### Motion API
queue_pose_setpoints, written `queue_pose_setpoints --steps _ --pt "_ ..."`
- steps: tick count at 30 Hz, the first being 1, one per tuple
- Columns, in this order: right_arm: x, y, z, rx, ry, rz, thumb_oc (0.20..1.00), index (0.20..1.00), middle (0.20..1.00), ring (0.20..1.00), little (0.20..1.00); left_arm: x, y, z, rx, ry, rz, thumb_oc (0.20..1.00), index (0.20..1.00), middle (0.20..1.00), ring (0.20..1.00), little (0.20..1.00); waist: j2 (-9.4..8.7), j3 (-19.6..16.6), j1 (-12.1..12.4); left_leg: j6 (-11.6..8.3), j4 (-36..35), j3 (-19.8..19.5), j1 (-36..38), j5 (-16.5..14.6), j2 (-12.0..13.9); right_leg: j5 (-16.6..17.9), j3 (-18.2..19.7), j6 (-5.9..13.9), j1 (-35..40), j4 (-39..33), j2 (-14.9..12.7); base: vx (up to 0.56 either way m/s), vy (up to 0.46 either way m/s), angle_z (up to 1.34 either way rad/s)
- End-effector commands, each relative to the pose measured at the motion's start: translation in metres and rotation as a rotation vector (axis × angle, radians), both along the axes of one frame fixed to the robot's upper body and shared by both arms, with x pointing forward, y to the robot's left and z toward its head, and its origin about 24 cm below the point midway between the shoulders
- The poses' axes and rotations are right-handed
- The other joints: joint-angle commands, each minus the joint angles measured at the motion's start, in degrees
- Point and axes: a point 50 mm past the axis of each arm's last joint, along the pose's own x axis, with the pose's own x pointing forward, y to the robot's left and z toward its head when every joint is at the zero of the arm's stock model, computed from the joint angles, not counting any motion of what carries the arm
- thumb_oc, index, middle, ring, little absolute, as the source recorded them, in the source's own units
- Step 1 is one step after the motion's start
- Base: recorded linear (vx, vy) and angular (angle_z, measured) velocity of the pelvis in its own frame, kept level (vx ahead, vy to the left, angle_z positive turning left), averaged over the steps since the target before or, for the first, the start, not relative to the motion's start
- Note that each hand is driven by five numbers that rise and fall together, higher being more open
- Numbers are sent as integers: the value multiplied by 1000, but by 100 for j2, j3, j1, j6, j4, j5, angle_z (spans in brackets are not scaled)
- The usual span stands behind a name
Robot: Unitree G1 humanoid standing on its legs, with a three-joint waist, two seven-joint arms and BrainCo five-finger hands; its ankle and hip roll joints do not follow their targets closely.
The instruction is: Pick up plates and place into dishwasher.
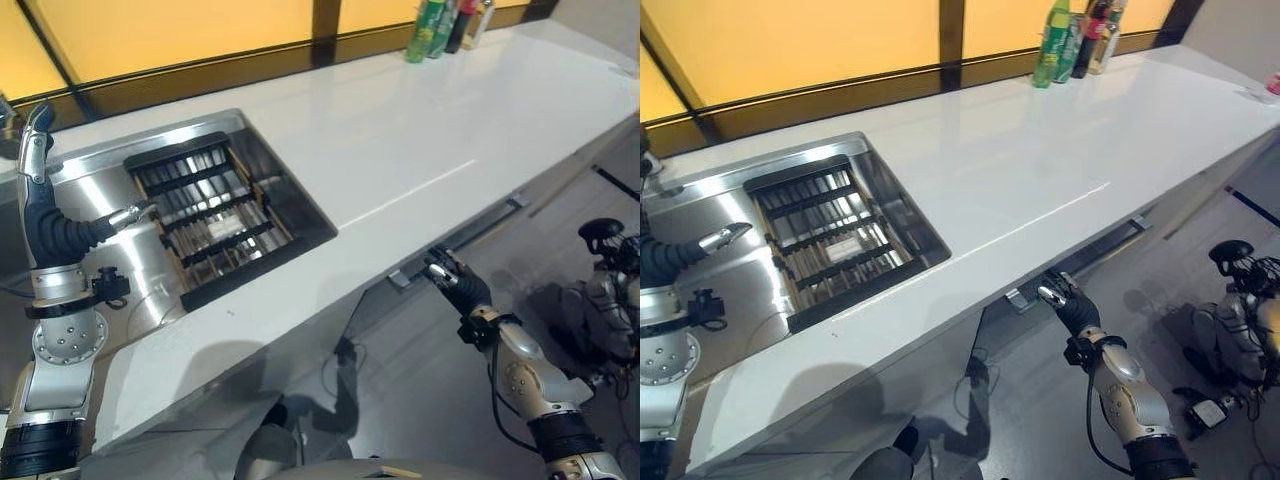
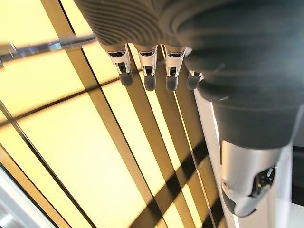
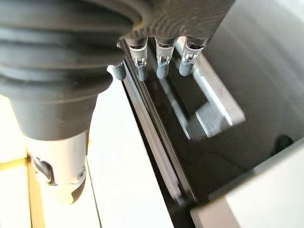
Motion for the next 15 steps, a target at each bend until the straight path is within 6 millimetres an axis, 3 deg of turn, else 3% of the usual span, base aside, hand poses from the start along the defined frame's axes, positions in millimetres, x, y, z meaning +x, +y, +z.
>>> queue_pose_setpoints --steps 1,4,9,12,15 --pt "-10 -35 23 -133 -74 -197 1000 1000 1000 1000 1000 -4 -6 -5 7 0 -8 1000 1000 1000 1000 1000 230 -692 -279 -278 -188 -98 321 -328 754 616 153 585 -785 273 -663 -30 -3 -33" --pt "-15 -53 29 -201 -71 -343 1000 1000 1000 1000 1000 -5 -5 -3 12 -3 6 1000 1000 1000 1000 1000 255 -675 -393 -275 -164 -63 329 -375 753 628 280 601 -813 265 -651 -20 -13 -27" --pt "-17 -69 60 -338 -153 -503 1000 1000 1000 1000 1000 -3 -4 2 7 -13 21 1000 1000 1000 1000 1000 295 -646 -518 -270 -144 -42 333 -403 711 660 457 623 -862 261 -642 -26 1 -24" --pt "-14 -68 84 -374 -295 -519 1000 1000 1000 1000 1000 -1 -4 3 1 -14 24 1000 1000 1000 1000 1000 310 -659 -514 -280 -133 -58 347 -437 724 652 465 637 -859 257 -655 -1 1 -15" --pt "-10 -48 123 -388 -519 -417 1000 1000 1000 1000 1000 2 -7 2 -23 -18 17 1000 1000 1000 1000 1000 342 -672 -462 -286 -127 -86 353 -462 724 615 455 631 -848 262 -659 1 10 2"
